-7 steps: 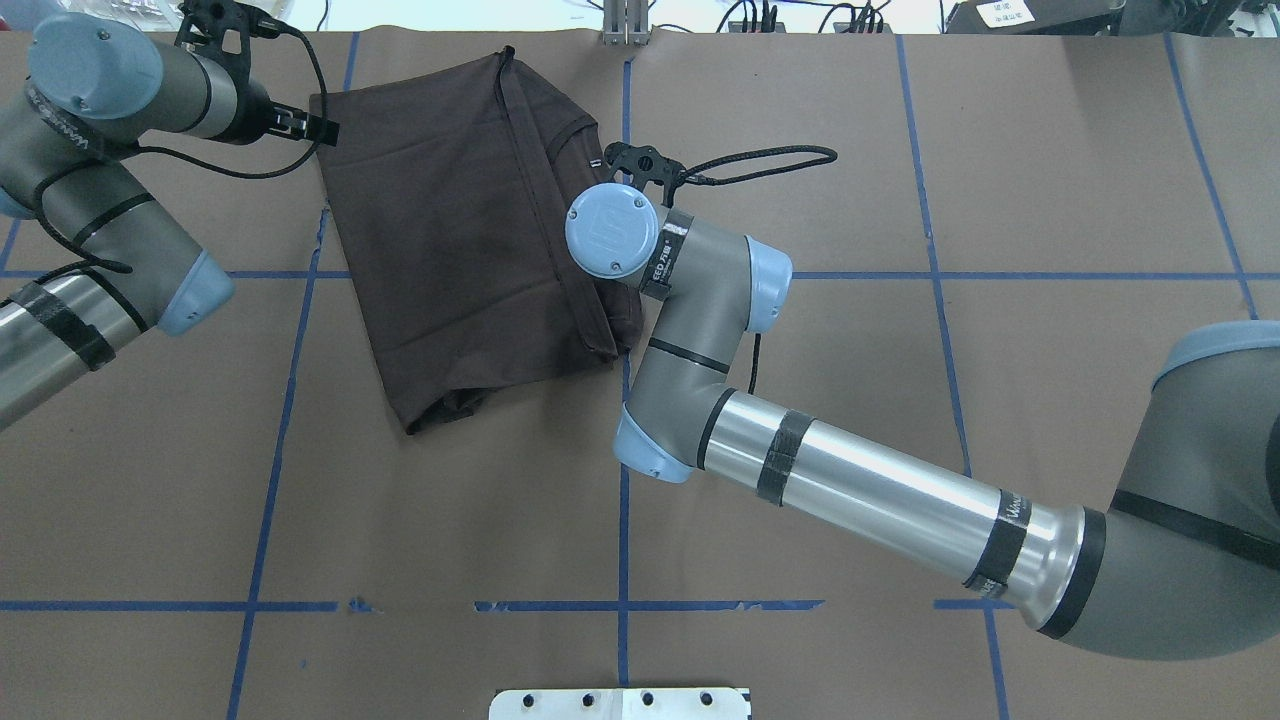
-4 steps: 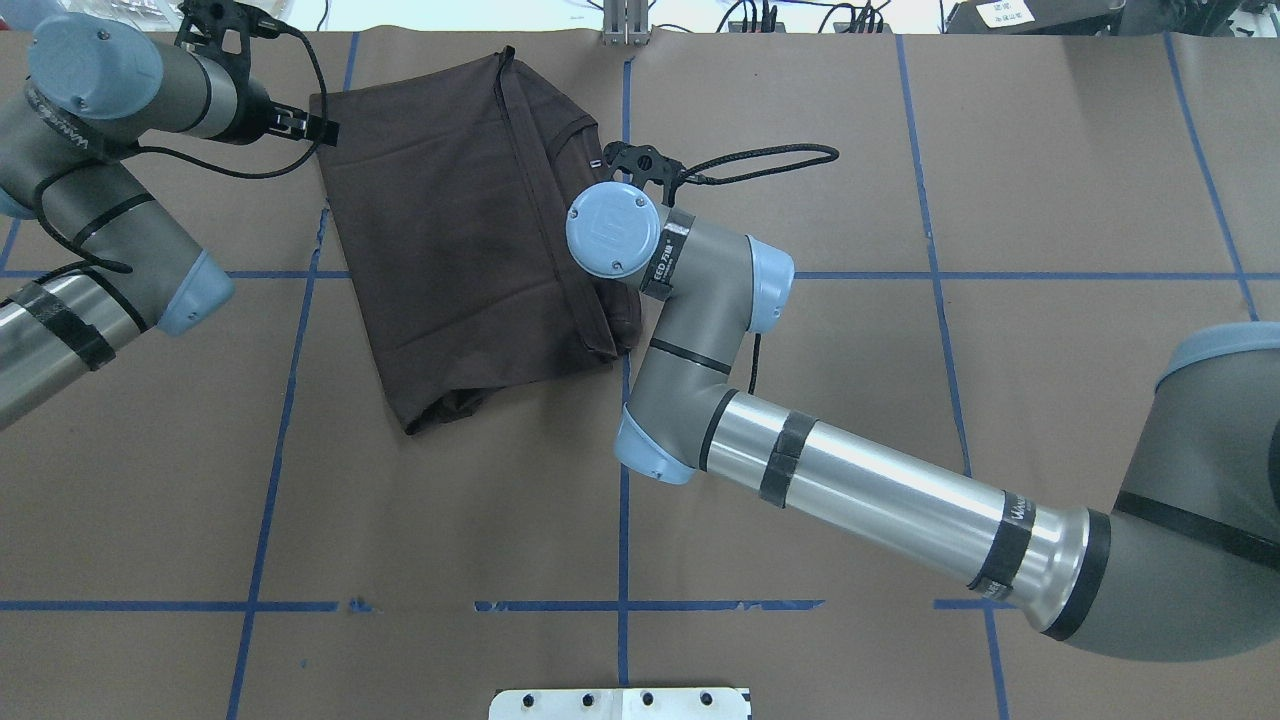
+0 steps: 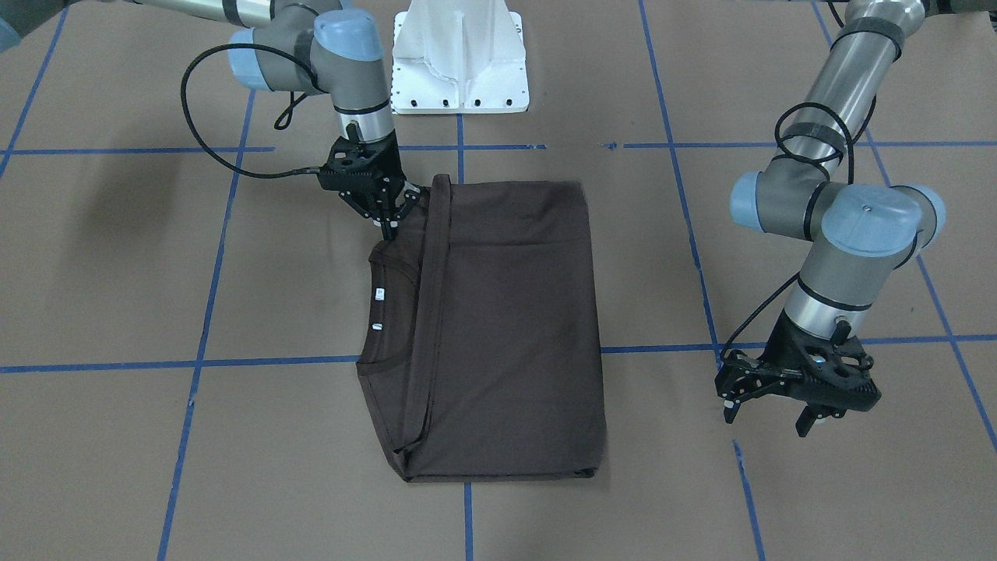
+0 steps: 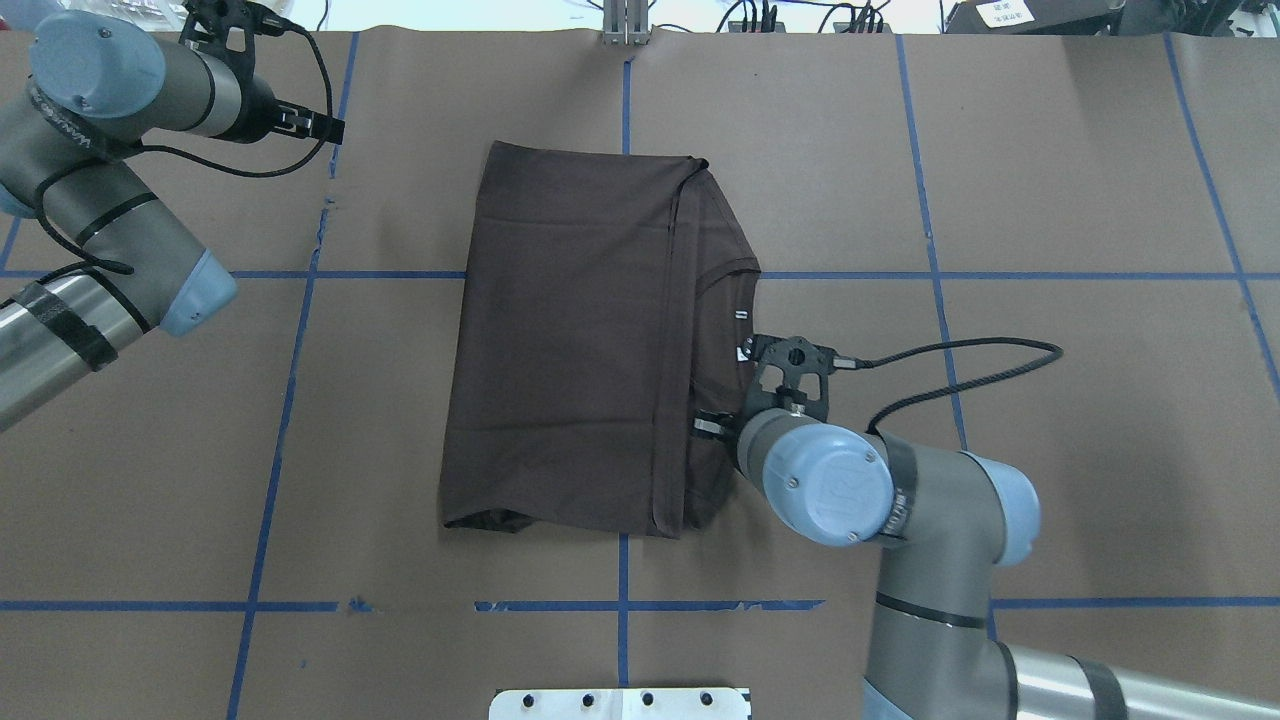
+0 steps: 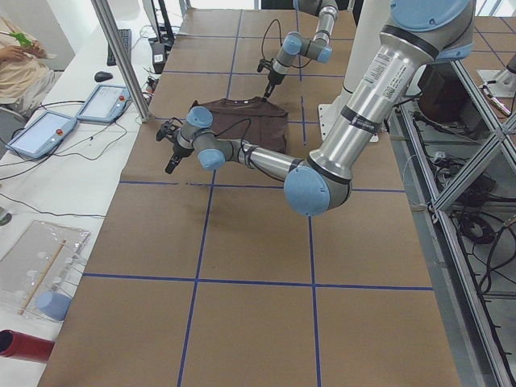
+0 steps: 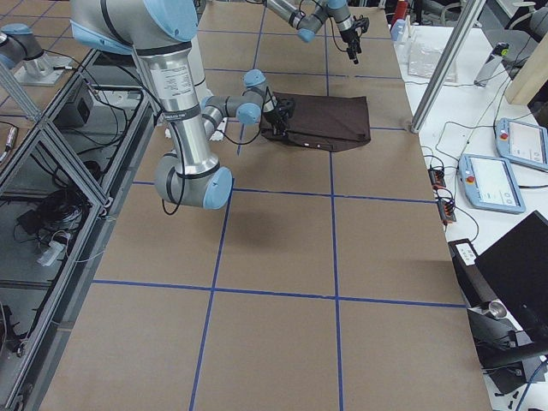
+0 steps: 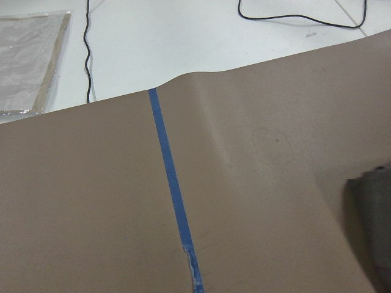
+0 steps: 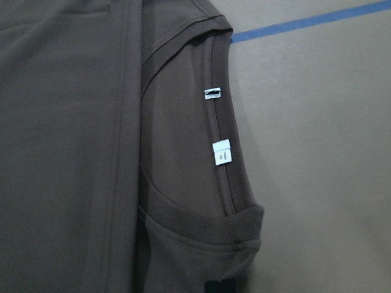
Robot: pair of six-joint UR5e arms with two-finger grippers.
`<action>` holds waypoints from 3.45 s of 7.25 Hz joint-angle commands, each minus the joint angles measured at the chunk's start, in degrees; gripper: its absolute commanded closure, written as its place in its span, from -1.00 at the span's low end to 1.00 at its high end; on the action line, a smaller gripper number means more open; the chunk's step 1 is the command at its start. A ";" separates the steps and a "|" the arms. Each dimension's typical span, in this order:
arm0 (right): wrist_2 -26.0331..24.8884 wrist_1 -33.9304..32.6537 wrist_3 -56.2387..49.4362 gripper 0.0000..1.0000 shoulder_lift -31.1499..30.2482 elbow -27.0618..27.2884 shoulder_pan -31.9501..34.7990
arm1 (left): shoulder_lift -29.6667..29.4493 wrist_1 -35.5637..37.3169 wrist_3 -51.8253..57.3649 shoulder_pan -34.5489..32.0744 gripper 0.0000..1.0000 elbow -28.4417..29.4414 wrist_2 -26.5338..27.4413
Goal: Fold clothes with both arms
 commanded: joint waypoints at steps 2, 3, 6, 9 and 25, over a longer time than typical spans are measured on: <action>-1.64 0.05 -0.17 1.00 -8.62 5.80 -2.64 | 0.00 0.05 -0.02 0.19 -1.00 -0.05 0.00; -1.73 0.06 -0.08 0.31 -8.45 5.88 -2.73 | -0.09 0.05 -0.02 0.19 -1.00 -0.05 0.00; -1.29 -0.21 -11.16 -1.00 -7.49 8.07 -2.91 | -0.17 0.05 -0.02 0.19 -1.00 -0.22 -0.09; -6.35 -6.93 -16.43 -0.99 -3.11 8.35 -9.64 | -0.17 0.05 -0.02 0.45 -1.00 -0.57 -0.09; -15.09 -9.52 -10.22 1.00 -9.93 12.04 -16.96 | 0.00 -0.04 -0.02 0.72 -1.00 -0.66 -0.09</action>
